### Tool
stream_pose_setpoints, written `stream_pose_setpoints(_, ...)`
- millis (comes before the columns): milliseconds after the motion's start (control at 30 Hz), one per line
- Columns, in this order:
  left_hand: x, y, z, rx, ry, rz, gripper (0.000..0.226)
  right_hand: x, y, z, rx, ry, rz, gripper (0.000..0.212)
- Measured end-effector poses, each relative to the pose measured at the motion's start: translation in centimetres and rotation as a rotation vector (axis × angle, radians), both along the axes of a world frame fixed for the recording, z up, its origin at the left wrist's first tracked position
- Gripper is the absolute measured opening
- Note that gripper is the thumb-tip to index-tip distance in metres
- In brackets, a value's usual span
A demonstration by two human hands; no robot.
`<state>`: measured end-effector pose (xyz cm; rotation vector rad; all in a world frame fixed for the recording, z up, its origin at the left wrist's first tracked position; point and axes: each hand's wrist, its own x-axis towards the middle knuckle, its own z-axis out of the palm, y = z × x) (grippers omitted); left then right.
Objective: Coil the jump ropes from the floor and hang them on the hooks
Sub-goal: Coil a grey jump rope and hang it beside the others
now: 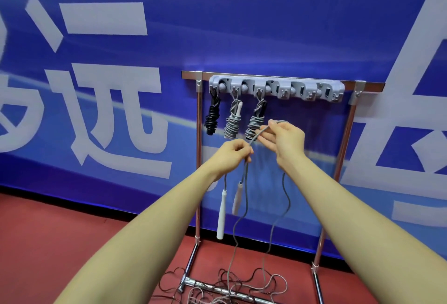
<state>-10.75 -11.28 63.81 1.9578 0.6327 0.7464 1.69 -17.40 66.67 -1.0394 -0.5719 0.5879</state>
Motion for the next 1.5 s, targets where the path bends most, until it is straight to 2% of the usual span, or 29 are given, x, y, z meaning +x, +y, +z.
stream_pose_setpoints(33,0.2,0.0,0.0,0.003,-0.016,0.028,0.018,0.4,-0.1,-0.1,-0.108,-0.074,-0.055,0.022)
stream_pose_setpoints(133,0.4,0.2,0.5,-0.006,-0.059,0.084,0.022,1.3,-0.6,-0.9,-0.448,-0.48,-0.297,0.029)
stream_pose_setpoints(200,0.4,0.0,1.2,-0.025,-0.061,0.061,0.024,1.4,-0.8,-1.5,-0.469,-0.649,-0.408,0.022)
stream_pose_setpoints(267,0.5,-0.2,2.0,-0.06,-0.076,0.029,0.025,1.3,-0.5,-2.0,-0.411,-0.76,-0.347,0.013)
stream_pose_setpoints(333,0.3,-0.3,2.8,-0.082,-0.101,0.029,0.024,1.2,0.3,-2.3,-0.366,-0.678,-0.08,0.018)
stream_pose_setpoints(400,0.1,-0.2,3.5,-0.084,-0.119,0.034,0.023,1.0,0.6,-2.6,-0.401,-0.548,0.169,0.041)
stream_pose_setpoints(467,-0.4,0.0,4.0,-0.078,-0.114,0.039,0.025,0.6,0.5,-2.7,-0.39,-0.536,0.281,0.056)
stream_pose_setpoints(533,-0.8,0.3,4.0,-0.071,-0.109,0.042,0.024,0.3,0.3,-2.5,-0.318,-0.488,0.351,0.062)
stream_pose_setpoints(667,-1.3,0.6,3.7,-0.014,-0.128,0.004,0.022,-0.9,-0.4,-0.8,-0.206,-0.333,0.407,0.039)
stream_pose_setpoints(767,-1.3,0.9,2.9,0.041,-0.153,0.024,0.038,-1.2,-0.3,0.2,-0.153,-0.318,0.403,0.038)
stream_pose_setpoints(800,-1.2,1.0,2.5,0.054,-0.144,0.042,0.036,-1.3,-0.2,0.5,-0.134,-0.324,0.391,0.039)
stream_pose_setpoints(867,-1.0,1.2,1.6,0.062,-0.099,0.094,0.017,-1.6,-0.3,1.1,-0.062,-0.319,0.377,0.041)
stream_pose_setpoints(900,-0.9,1.2,1.2,0.043,-0.083,0.138,0.012,-1.6,-0.3,1.4,-0.025,-0.312,0.375,0.041)
stream_pose_setpoints(967,-0.7,1.5,0.7,-0.053,-0.107,0.215,0.034,-1.4,-0.2,1.7,-0.011,-0.34,0.361,0.039)
stream_pose_setpoints(1067,-0.6,1.4,1.3,-0.156,-0.198,0.236,0.037,-0.9,-0.3,1.6,-0.104,-0.38,0.311,0.033)
stream_pose_setpoints(1167,-0.5,1.1,2.3,0.074,-0.07,0.279,0.034,-0.5,-0.7,1.2,-0.246,-0.374,0.348,0.03)
stream_pose_setpoints(1267,-0.6,0.7,2.9,0.234,0.041,0.286,0.031,-0.9,-1.0,0.9,-0.319,-0.483,0.378,0.033)
stream_pose_setpoints(1367,-0.6,0.6,2.8,0.271,0.067,0.309,0.026,-1.6,-1.0,0.8,-0.238,-0.58,0.319,0.026)
stream_pose_setpoints(1500,-1.1,1.1,1.9,0.217,-0.003,0.287,0.023,-2.2,-1.0,1.6,-0.155,-0.558,0.329,0.024)
